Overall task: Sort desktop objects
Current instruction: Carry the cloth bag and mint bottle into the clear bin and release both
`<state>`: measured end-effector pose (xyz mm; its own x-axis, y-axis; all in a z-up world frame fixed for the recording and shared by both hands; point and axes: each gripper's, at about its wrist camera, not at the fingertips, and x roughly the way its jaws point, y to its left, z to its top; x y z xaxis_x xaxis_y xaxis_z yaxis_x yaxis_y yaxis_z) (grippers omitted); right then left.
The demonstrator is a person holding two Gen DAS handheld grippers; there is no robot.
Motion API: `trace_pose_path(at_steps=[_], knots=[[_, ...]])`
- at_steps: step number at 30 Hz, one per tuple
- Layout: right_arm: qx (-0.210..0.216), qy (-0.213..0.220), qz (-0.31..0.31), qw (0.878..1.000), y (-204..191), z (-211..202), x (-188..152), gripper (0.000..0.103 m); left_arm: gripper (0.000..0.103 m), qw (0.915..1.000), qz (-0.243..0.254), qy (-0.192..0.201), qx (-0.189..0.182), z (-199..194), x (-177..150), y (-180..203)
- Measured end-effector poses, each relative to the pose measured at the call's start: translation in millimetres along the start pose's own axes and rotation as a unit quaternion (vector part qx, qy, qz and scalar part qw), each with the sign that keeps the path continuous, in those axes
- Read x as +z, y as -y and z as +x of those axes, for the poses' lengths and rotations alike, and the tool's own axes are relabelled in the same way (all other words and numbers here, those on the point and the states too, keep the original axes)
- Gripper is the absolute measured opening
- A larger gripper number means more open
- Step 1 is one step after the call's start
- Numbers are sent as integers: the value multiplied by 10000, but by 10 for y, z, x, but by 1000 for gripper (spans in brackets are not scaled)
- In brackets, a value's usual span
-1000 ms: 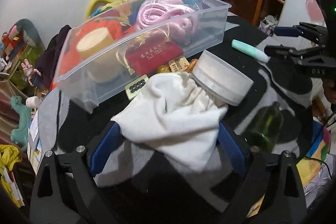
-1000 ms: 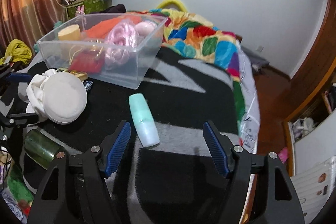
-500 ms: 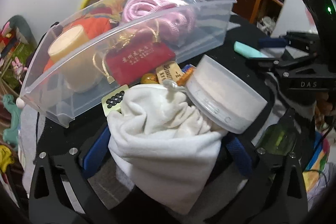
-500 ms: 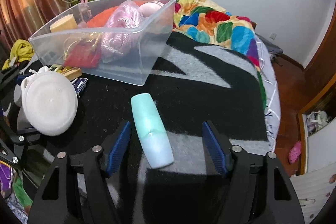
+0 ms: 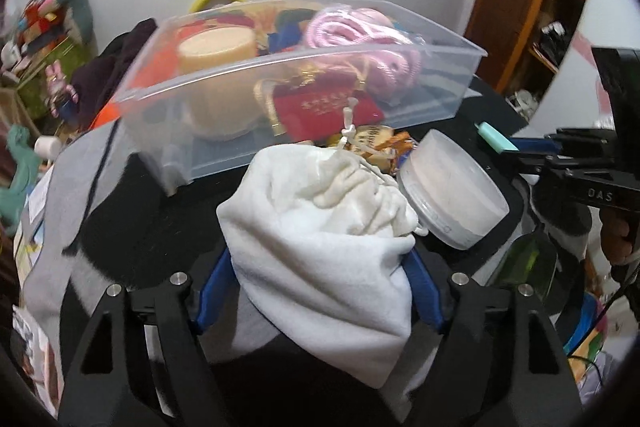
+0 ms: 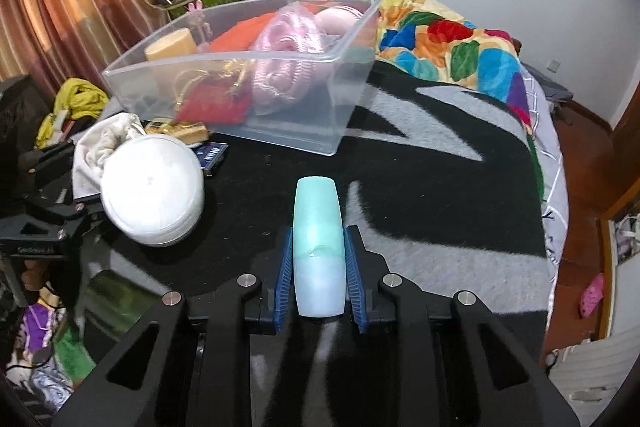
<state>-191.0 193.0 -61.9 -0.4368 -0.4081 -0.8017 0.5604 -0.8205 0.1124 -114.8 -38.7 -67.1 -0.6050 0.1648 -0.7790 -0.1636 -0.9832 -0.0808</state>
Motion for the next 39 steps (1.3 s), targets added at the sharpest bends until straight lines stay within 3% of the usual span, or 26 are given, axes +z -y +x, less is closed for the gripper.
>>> trace_pose_path(at_steps=[9,16,20,23,27,32,39], knots=[[254,226,117,9994,-67,-163,83,23,76,9985,-464,259,-104,-331,-53,-220],[269,382,78,9989,-187,-223,137,23,76,9943,-803,691,-89,-631,-16,-328],[432,486,251,9976,-191,-237,184,23,76,9911,-915,959,-88,-760,80,-362],[559,582,367,9961,-180,-254,242,23,76,9884,-1027,1081,-282,-814,190,-387],[726,742,523,9932,-171,-296,334,23,76,9854,-1125,1197,-452,-831,314,-382],[957,879,700,9891,-149,-305,457,23,76,9841,-1163,1330,-199,-748,498,-370],[1004,1069,772,9862,-144,-250,661,23,76,9833,-1303,1171,-498,-465,778,-386]])
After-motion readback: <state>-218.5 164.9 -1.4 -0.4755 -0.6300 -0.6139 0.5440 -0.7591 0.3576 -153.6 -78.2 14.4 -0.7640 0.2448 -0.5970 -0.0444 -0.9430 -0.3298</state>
